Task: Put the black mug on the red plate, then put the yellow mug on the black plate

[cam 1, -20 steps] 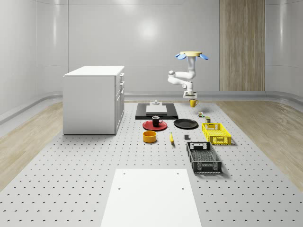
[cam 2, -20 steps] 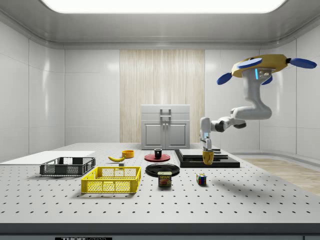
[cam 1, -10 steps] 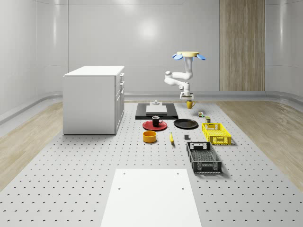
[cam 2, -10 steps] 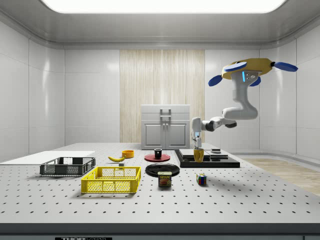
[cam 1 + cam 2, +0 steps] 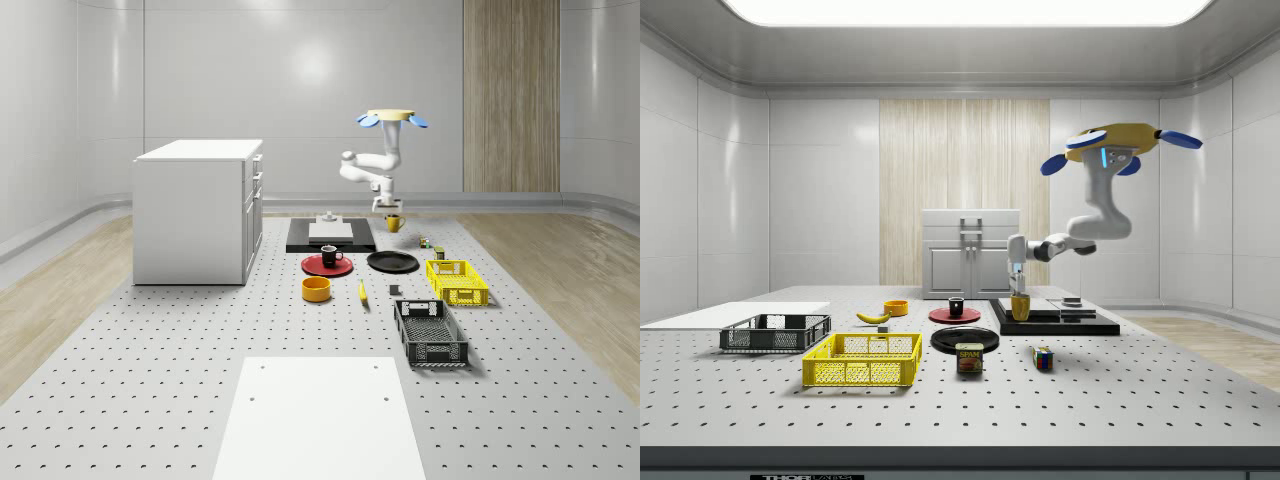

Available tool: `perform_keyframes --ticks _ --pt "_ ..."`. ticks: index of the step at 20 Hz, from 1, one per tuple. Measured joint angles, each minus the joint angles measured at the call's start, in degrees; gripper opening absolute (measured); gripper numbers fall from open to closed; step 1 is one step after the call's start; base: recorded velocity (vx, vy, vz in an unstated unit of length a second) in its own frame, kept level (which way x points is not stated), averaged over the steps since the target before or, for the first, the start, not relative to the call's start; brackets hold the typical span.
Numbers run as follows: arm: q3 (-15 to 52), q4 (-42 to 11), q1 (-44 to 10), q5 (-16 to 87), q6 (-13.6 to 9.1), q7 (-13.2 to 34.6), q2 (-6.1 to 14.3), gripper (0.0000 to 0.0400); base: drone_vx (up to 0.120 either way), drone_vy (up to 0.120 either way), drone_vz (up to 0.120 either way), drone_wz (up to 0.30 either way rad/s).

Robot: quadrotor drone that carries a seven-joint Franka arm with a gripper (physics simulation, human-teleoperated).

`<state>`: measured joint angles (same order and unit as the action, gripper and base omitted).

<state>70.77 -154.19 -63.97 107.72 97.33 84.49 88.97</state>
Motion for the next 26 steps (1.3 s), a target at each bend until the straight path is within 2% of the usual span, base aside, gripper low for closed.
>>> perform_keyframes --ticks 3,7,9,14,21,26 --pt "0.0 0.0 -0.03 -0.04 0.08 0.02 0.08 0.011 0.12 -0.107 0.0 0.0" --pt "0.0 0.01 -0.07 -0.08 0.17 0.05 0.18 0.011 0.12 0.0 0.0 0.0" --pt "0.0 0.01 -0.08 -0.1 0.22 0.06 0.23 0.011 0.12 -0.12 0.0 0.0" --pt "0.0 0.02 -0.13 -0.15 0.32 0.09 0.34 0.011 0.12 0.0 0.0 0.0" --pt "0.0 0.03 -0.18 -0.21 0.45 0.12 0.48 0.011 0.12 0.0 -0.12 0.0" --pt "0.0 0.04 -0.21 -0.25 0.53 0.14 0.57 0.011 0.12 -0.048 0.0 0.0"
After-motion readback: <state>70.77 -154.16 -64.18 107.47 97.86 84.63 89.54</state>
